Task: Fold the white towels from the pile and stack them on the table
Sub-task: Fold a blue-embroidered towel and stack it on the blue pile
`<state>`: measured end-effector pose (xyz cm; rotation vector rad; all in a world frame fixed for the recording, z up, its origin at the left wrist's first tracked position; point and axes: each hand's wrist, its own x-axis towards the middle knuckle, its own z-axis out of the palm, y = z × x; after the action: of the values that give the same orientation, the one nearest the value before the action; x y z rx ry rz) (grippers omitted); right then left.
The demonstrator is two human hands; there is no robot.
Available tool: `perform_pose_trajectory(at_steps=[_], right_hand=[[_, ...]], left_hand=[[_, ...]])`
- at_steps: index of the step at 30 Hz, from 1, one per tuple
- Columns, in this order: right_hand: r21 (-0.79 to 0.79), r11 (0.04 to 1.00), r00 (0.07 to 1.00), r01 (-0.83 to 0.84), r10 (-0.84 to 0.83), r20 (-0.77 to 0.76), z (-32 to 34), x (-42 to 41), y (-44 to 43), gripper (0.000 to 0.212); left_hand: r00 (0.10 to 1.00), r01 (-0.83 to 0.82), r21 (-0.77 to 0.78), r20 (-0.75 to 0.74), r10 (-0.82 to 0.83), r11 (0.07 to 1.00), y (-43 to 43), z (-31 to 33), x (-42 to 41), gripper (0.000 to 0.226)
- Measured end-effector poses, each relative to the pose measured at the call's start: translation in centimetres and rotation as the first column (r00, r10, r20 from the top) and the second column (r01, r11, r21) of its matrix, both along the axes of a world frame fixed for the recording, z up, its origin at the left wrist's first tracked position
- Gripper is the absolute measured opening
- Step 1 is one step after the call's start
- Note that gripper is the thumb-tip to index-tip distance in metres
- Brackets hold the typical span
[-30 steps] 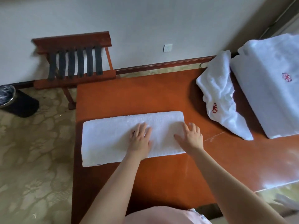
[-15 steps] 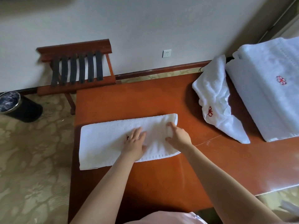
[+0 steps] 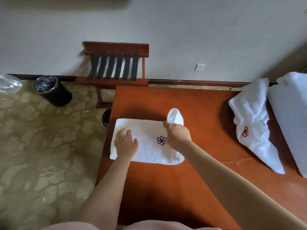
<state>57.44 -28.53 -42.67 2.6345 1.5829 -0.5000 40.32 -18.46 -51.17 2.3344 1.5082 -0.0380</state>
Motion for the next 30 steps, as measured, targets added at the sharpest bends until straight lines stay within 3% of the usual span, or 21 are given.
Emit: perform_pose_trajectory(at_steps=[6, 10, 12, 16, 22, 26, 30], right_hand=[[-0.152, 0.987, 0.99, -0.051, 0.069, 0.12, -0.9, -0.7, 2.0, 0.041], [-0.188, 0.981, 0.992, -0.045, 0.067, 0.11, -0.9, -0.6, 2.6, 0.04], [-0.196, 0.98, 0.992, -0.034, 0.057, 0.111, -1.0, -0.4, 2.5, 0.043], [-0.213, 0.977, 0.993, -0.02, 0.043, 0.107, -1.0, 0.0, 2.0, 0.048], [-0.213, 0.977, 0.994, 0.0, 0.024, 0.11, -0.7, 0.3, 0.8, 0.039], [-0.18, 0.981, 0.992, 0.071, -0.051, 0.117, -0.7, 1.3, -0.8, 0.029], [-0.12, 0.984, 0.988, 0.135, -0.124, 0.097, -1.3, 2.6, -3.1, 0.031]], left_hand=[[0.96, -0.266, -0.164, 0.049, 0.277, 0.95, 4.0, -0.7, -3.7, 0.071], [0.95, -0.18, -0.305, 0.192, 0.245, 0.935, 4.7, -1.1, -2.6, 0.091], [0.955, -0.147, -0.365, 0.188, 0.227, 0.919, 4.6, -1.1, -2.2, 0.095], [0.966, -0.003, -0.371, 0.239, 0.099, 0.928, 4.5, -1.1, -2.7, 0.102], [0.96, 0.158, -0.528, 0.279, -0.005, 0.835, 5.2, -1.2, -4.7, 0.08], [0.943, 0.128, -0.391, 0.332, 0.01, 0.912, 4.2, -0.7, -3.8, 0.059], [0.944, 0.101, -0.25, 0.33, -0.013, 0.963, 3.2, 0.2, -2.4, 0.053]])
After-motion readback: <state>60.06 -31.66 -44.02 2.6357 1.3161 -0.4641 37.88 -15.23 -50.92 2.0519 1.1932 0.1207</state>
